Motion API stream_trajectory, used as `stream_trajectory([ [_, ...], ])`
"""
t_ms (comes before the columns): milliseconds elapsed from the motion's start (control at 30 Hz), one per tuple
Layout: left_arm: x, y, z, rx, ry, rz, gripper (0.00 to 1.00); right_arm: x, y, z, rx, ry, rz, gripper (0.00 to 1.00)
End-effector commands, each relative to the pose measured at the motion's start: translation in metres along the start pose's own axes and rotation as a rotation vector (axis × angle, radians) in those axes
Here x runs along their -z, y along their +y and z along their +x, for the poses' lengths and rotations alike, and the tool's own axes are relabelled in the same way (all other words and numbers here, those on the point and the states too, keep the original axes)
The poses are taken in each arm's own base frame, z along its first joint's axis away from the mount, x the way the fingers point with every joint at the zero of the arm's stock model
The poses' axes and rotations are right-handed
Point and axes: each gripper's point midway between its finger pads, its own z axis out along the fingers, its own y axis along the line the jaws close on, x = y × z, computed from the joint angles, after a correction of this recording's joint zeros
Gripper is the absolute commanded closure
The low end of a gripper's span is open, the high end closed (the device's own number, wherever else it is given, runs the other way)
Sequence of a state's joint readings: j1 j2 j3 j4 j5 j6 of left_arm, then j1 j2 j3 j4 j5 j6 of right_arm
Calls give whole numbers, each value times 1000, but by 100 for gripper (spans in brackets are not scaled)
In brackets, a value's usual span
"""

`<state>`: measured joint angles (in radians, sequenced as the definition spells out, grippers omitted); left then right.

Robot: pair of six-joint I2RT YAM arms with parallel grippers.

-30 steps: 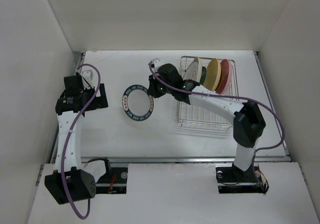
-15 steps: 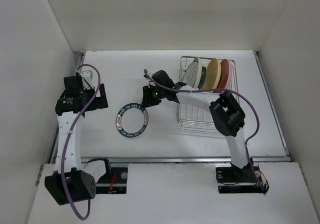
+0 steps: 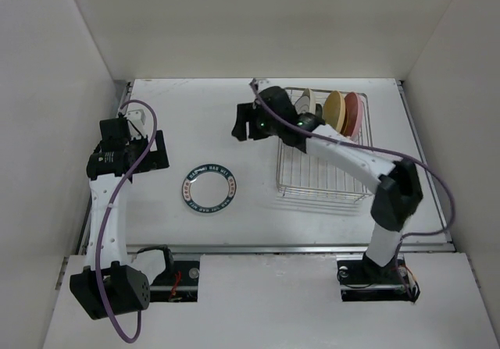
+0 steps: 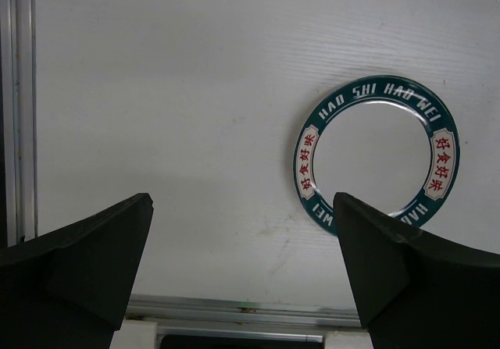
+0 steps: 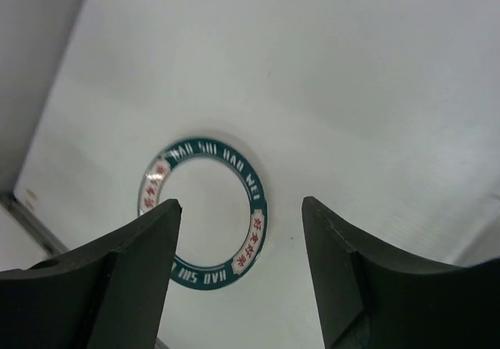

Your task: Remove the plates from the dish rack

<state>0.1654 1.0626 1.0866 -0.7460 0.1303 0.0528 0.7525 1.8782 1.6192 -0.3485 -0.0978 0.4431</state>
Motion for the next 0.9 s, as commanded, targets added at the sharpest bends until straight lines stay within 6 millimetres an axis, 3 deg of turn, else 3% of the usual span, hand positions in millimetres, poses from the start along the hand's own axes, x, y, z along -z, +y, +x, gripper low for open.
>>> stream_trajectory([
  [0,4,2,-1,-10,-26,-6,0,98,-24,-87,29,-343,274,30],
  [33,4,2,-1,-10,-26,-6,0,132,-27,-100,28,-415,314,30],
  [67,4,2,-1,-10,-26,-6,0,150,-35,-105,17,-456,367,30],
  [100,4,2,-1,-10,-26,-6,0,176,-58,-116,-12,-534,489,30],
  [133,4,2,-1,-10,-26,-6,0,204,-64,-117,-19,-578,534,33],
  [267,4,2,-1,-10,-26,-6,0,262,-127,-109,-67,-622,782,40],
  [367,4,0,-1,-10,-26,3,0,284,-174,-99,-99,-588,951,41],
  [433,4,0,-1,-10,-26,3,0,294,-202,-90,-118,-560,1055,37],
  [500,4,0,-1,-10,-26,3,0,280,-225,-76,-119,-502,1111,30],
  [600,4,0,-1,-10,-26,3,0,268,-257,-65,-148,-434,1171,29],
  [733,4,0,-1,-10,-26,3,0,247,-288,-63,-226,-433,1143,29],
  [767,4,0,-1,-10,-26,3,0,250,-297,-59,-250,-431,1153,29],
  [867,4,0,-1,-10,-26,3,0,243,-306,-62,-267,-459,1135,32],
])
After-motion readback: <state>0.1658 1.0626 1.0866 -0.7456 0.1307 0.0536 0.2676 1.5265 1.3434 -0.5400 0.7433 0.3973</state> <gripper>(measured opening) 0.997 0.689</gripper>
